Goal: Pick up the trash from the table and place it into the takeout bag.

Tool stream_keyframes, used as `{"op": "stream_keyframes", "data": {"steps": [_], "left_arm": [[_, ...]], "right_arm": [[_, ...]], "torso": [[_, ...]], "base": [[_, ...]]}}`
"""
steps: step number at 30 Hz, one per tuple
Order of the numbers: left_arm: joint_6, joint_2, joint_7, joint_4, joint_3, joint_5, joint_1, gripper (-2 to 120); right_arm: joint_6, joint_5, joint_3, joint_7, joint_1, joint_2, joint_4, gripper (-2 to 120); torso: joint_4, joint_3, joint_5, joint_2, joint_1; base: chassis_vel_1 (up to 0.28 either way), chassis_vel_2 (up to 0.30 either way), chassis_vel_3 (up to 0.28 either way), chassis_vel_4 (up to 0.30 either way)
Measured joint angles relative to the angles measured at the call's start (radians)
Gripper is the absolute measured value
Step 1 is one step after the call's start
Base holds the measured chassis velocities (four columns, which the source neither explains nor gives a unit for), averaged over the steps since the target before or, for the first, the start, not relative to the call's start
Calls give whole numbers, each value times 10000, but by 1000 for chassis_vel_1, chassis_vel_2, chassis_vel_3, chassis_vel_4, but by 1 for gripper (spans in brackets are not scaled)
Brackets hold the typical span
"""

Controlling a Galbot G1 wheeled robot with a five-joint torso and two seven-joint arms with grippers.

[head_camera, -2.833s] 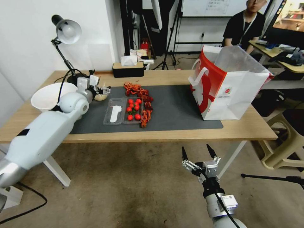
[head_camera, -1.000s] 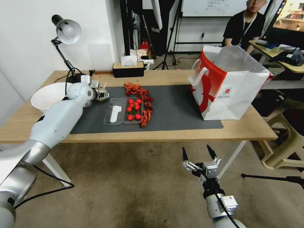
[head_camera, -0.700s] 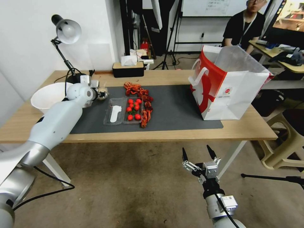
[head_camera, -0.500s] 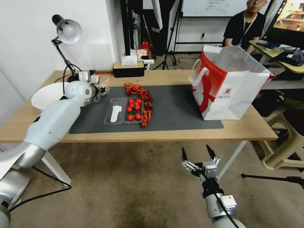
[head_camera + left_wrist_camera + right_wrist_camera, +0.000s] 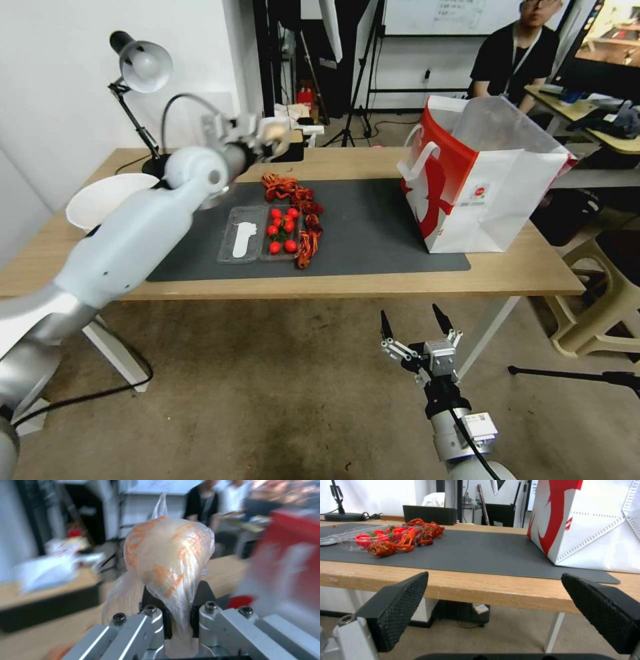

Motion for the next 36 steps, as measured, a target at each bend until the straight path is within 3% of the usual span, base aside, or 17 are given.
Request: {"op": "stream_keyframes", "data": {"steps": [7, 12, 16, 18, 20, 22, 24, 28, 36], "left_arm": [[-433, -1598, -44, -92, 860, -201, -1218, 7], [-659, -2126, 317, 106, 1164, -211, -1680, 7], [-884, -2710, 640, 584, 1582, -179, -2212, 6], [-1055, -3306, 823, 1130, 1825, -65, -2530, 6], [-1076, -3381, 839, 1195, 1846, -42, -2556, 6], [-1185, -4274, 1032, 1924, 1962, 226, -2714, 6], [-1195, -4337, 1050, 1975, 1972, 242, -2723, 6], [-1377, -5582, 1397, 3137, 2453, 677, -2975, 6], [-1417, -5977, 1537, 3592, 2701, 976, -3036, 6]], "right_arm": [[31, -105, 96, 0, -207, 121, 96, 100], [59, -115, 183, 0, -297, 151, 130, 100], [117, -122, 278, -1, -376, 173, 138, 100], [146, -126, 315, -3, -401, 219, 140, 100], [151, -128, 315, -6, -404, 227, 140, 100], [206, -156, 322, -13, -432, 292, 127, 100], [211, -158, 321, -13, -436, 297, 123, 100], [271, -167, 348, -19, -458, 340, 103, 100], [307, -149, 364, -21, -442, 337, 103, 100]], "torso": [[-4, 0, 1, 0, 1], [4, 1, -4, 0, 0], [4, 0, -1, 1, 0], [3, 1, -1, 0, 2], [3, 1, -2, 0, 1], [0, 1, -1, 0, 1], [-1, 1, -1, 0, 1], [2, 1, -1, 0, 2], [-4, 0, 0, 0, 2]], "base": [[0, 0, 0, 0], [0, 0, 0, 0], [0, 0, 0, 0], [0, 0, 0, 0], [0, 0, 0, 0], [0, 0, 0, 0], [0, 0, 0, 0], [0, 0, 0, 0], [0, 0, 0, 0]]}}
